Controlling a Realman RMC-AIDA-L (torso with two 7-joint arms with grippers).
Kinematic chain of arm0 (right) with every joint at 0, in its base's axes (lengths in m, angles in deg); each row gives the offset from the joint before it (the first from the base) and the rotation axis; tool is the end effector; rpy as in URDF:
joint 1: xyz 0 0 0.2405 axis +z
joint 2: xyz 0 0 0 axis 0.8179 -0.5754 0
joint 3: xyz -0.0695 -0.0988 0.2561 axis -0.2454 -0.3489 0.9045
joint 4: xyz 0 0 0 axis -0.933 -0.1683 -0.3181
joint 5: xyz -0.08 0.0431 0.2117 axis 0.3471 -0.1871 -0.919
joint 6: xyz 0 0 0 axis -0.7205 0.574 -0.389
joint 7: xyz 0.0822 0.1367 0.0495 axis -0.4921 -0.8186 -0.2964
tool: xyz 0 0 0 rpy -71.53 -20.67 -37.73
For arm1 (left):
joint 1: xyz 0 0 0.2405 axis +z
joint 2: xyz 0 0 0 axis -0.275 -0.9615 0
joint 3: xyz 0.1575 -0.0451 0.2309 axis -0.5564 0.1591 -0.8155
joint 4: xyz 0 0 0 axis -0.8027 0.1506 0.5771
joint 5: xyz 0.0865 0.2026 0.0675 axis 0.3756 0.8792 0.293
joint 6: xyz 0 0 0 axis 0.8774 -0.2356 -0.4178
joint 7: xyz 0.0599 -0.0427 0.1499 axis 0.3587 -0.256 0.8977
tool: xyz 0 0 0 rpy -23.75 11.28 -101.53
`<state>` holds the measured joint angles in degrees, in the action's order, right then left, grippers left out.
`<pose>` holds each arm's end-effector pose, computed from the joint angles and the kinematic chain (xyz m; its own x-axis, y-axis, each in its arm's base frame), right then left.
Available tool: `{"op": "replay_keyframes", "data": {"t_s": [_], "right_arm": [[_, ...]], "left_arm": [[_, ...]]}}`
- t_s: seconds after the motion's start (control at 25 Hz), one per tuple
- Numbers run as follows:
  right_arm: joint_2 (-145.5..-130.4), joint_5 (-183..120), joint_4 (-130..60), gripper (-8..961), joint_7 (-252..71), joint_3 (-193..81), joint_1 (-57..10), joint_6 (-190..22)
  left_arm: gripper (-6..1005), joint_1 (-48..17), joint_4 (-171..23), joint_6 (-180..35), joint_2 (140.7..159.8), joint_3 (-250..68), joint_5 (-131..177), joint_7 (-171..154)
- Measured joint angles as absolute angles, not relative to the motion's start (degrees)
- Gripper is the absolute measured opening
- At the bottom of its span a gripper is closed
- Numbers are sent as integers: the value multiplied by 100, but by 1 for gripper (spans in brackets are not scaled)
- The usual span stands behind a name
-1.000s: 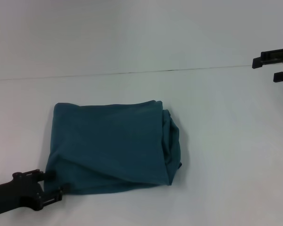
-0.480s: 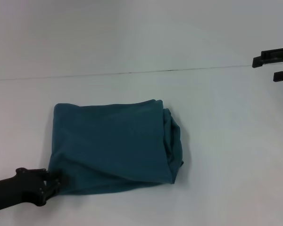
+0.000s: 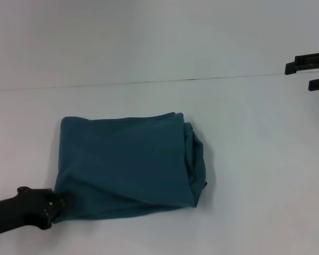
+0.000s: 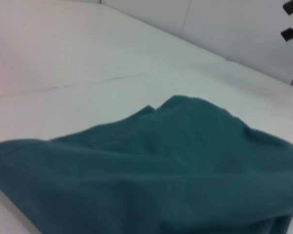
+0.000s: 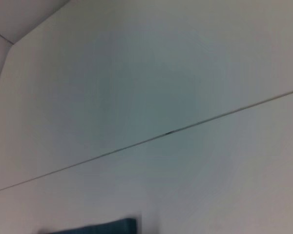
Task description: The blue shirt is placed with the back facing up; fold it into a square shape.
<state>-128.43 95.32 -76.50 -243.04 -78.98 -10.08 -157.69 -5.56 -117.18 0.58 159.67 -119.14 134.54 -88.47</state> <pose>0.2909 0.4777 0.1351 0.0984 -0.8421 -0.5303 -0.9891 -0.0240 -0.1455 -0.3525 0.3327 -0.0387 0.7563 0.4791 0.4455 0.6316 -0.7120 -0.3067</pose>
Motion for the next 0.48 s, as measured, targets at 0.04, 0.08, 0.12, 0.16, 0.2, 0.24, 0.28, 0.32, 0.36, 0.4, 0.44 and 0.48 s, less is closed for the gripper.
{"op": "replay_keyframes", "data": {"t_s": [0.04, 0.08, 0.12, 0.16, 0.2, 0.24, 0.28, 0.32, 0.36, 0.4, 0.44, 0.48], "right_arm": [[-12840, 9530, -7653, 941, -24304, -7895, -1015, -15767], [-12838, 9529, -7657, 941, -24304, -7890, -1021, -15765], [-12834, 9525, -7659, 941, -24304, -7886, -1024, -15764], [-12834, 9525, -7660, 940, -24304, -7883, -1029, -15764], [-12834, 9525, -7660, 940, -24304, -7881, -1031, -15764], [-12834, 9525, -7659, 940, -24304, -7879, -1034, -15764], [-12834, 9525, -7658, 940, -24304, -7877, -1036, -15763], [-12834, 9525, -7656, 940, -24303, -7874, -1038, -15760], [-12834, 9525, -7655, 940, -24302, -7872, -1038, -15758], [-12834, 9525, -7654, 940, -24301, -7871, -1035, -15758], [-12834, 9525, -7654, 940, -24301, -7871, -1031, -15758], [-12835, 9525, -7653, 940, -24301, -7871, -1021, -15758]], "left_arm": [[100, -529, -11777, 97, 15961, -11894, 13404, -8878], [102, -506, -11821, 117, 15961, -11886, 13375, -8891], [105, -464, -11905, 144, 15969, -11882, 13336, -8897], [107, -419, -11976, 160, 15980, -11886, 13316, -8889], [109, -393, -12001, 164, 15984, -11905, 13318, -8865], [111, -381, -12009, 164, 15984, -11926, 13334, -8835], [113, -376, -12009, 164, 15985, -11941, 13348, -8815], [115, -378, -11992, 161, 15984, -11952, 13364, -8784], [187, -386, -11974, 158, 15984, -11958, 13372, -8757], [260, -401, -11948, 158, 15983, -11974, 13373, -8696], [332, -406, -11940, 158, 15983, -11987, 13373, -8653], [374, -410, -11935, 154, 15982, -12011, 13373, -8608]]}}
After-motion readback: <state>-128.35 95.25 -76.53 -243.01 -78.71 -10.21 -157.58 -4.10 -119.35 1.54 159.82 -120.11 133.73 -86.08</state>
